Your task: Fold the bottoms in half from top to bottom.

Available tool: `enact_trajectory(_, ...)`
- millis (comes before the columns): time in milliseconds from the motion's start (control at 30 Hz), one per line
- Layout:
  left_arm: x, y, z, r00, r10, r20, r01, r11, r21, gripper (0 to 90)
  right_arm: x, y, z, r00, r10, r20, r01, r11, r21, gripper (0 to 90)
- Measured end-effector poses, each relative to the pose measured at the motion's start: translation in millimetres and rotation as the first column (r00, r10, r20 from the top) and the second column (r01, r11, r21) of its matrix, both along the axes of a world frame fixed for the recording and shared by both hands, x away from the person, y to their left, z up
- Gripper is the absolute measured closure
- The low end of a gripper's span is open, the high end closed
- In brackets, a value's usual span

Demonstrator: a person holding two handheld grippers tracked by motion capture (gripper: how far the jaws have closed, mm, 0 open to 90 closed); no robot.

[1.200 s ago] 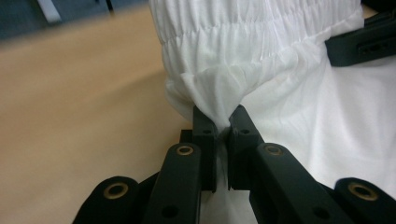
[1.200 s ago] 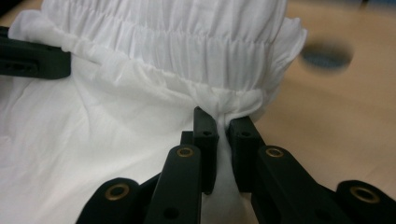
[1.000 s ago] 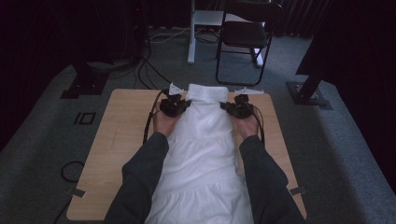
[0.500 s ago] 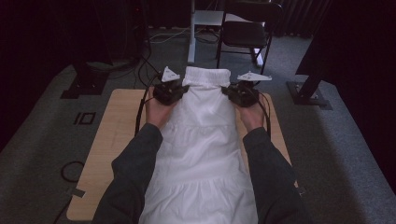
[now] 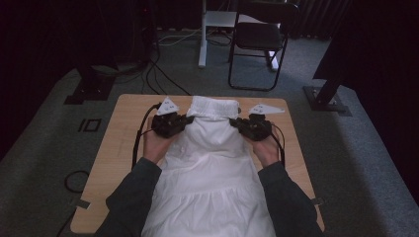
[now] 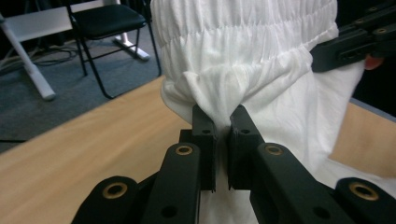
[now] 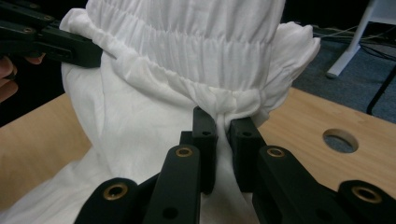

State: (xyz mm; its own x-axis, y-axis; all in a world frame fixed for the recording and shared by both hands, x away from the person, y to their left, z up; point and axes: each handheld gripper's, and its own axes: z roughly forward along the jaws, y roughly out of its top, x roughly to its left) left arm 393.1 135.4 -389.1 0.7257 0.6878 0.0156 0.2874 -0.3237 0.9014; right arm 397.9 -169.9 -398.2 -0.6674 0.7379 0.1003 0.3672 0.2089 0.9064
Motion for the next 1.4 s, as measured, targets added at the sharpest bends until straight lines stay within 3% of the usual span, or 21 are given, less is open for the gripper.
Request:
enact_trajectory(67,-5.9,1.7,-2.0,1.0000,-0.004,-0.001,0.004,1.0000,-0.008,84.6,-5.0,0.4,-0.9,1.0000,0.009,0.001,-0.009,1.0000,-0.001,83.0)
enact_trajectory(233,-40.1,10.4,-15.3,0.9995,-0.031,0.007,0.031,0.9990,-0.033,84.6,-35.8,1.2,-10.8,0.9985,0.054,0.002,-0.054,0.9985,0.011,83.0)
enact_trajectory(267,-40.1,10.4,-15.3,0.9995,-0.031,0.007,0.031,0.9990,-0.033,84.7,-35.8,1.2,-10.8,0.9985,0.054,0.002,-0.054,0.9985,0.011,83.0)
enact_trajectory(333,-60.2,14.8,-26.5,0.9991,-0.043,0.000,0.043,0.9987,-0.028,84.7,-53.3,2.7,-21.0,0.9965,0.083,-0.011,-0.083,0.9966,0.004,82.9)
enact_trajectory(500,-83.6,16.1,-47.9,0.9970,-0.068,-0.037,0.067,0.9977,-0.008,84.6,-77.8,2.0,-43.4,0.9916,0.118,-0.054,-0.118,0.9930,0.001,82.8)
enact_trajectory(567,-92.0,16.1,-59.1,0.9954,-0.072,-0.063,0.071,0.9973,-0.020,84.6,-85.2,0.9,-53.5,0.9887,0.128,-0.078,-0.127,0.9918,0.008,82.8)
enact_trajectory(667,-103.4,15.1,-78.2,0.9910,-0.075,-0.111,0.076,0.9971,0.007,84.7,-96.1,1.3,-69.6,0.9839,0.131,-0.122,-0.131,0.9914,0.005,82.8)
enact_trajectory(733,-110.2,16.2,-92.2,0.9848,-0.080,-0.154,0.083,0.9965,0.011,84.7,-103.8,3.3,-83.4,0.9779,0.138,-0.157,-0.142,0.9897,-0.016,82.8)
enact_trajectory(800,-117.0,16.2,-108.7,0.9742,-0.087,-0.208,0.097,0.9943,0.042,84.7,-110.8,5.1,-97.5,0.9685,0.150,-0.199,-0.161,0.9860,-0.043,82.8)
enact_trajectory(900,-122.0,14.3,-128.2,0.9557,-0.084,-0.282,0.109,0.9913,0.074,84.7,-117.2,7.6,-115.7,0.9570,0.151,-0.248,-0.175,0.9814,-0.078,82.7)
enact_trajectory(967,-122.5,11.5,-139.7,0.9501,-0.064,-0.305,0.104,0.9878,0.116,84.6,-118.5,11.7,-126.5,0.9506,0.148,-0.273,-0.184,0.9764,-0.113,82.6)
enact_trajectory(1100,-117.7,3.9,-153.7,0.9469,-0.038,-0.319,0.096,0.9813,0.167,84.5,-115.6,25.3,-142.4,0.9511,0.093,-0.294,-0.167,0.9567,-0.238,82.7)
enact_trajectory(1167,-113.1,2.8,-156.8,0.9423,-0.033,-0.333,0.086,0.9859,0.144,84.5,-110.6,30.2,-147.9,0.9521,0.068,-0.298,-0.154,0.9490,-0.275,82.9)
enact_trajectory(1300,-104.0,-3.2,-156.5,0.9452,-0.006,-0.326,0.059,0.9866,0.152,84.3,-93.9,29.2,-147.4,0.9505,0.035,-0.309,-0.124,0.9542,-0.272,82.9)
enact_trajectory(1400,-92.8,-8.9,-154.3,0.9394,0.022,-0.342,0.037,0.9856,0.165,84.1,-75.5,27.1,-147.0,0.9451,0.015,-0.327,-0.106,0.9591,-0.262,82.8)
